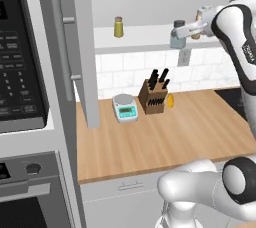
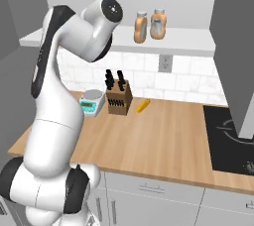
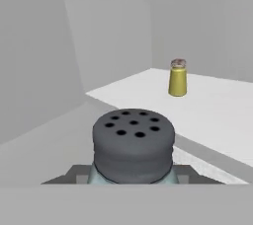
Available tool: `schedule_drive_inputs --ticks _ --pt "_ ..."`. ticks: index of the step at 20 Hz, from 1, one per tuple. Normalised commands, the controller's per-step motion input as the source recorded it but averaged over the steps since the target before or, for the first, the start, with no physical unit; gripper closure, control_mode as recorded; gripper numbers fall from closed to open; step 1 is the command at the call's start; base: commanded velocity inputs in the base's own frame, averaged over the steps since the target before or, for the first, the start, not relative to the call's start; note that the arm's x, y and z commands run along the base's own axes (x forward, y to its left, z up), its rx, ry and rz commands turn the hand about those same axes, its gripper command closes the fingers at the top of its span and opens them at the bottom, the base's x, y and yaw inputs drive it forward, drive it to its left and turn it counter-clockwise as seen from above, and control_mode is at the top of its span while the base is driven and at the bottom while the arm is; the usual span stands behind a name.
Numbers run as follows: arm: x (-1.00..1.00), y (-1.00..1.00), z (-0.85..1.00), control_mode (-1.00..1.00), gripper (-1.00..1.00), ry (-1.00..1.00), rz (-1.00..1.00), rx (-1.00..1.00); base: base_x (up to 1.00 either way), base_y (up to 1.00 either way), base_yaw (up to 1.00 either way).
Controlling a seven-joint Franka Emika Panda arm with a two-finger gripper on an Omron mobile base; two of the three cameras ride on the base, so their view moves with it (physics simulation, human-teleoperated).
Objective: Put the shaker and condiment bottle from the counter next to their counterparts in the cabinet.
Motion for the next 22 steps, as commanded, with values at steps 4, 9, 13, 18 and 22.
schedule_drive_inputs --ticks 4,9,13,18,22 --pt "0.0 0.52 0.0 -1.0 1.0 -0.2 -0.02 0.0 0.0 0.0 0.0" --pt "0.0 0.14 -0.03 -1.0 1.0 -0.02 0.01 0.0 0.0 0.0 0.0" --pt "0.47 0.0 -0.09 -1.0 1.0 -0.06 0.0 0.0 0.0 0.0 0.0" --pt "0.77 0.0 0.0 -1.0 1.0 -0.01 0.01 0.04 0.0 0.0 0.0" --pt "0.64 0.01 0.0 -1.0 1.0 0.02 0.03 0.0 0.0 0.0 0.0"
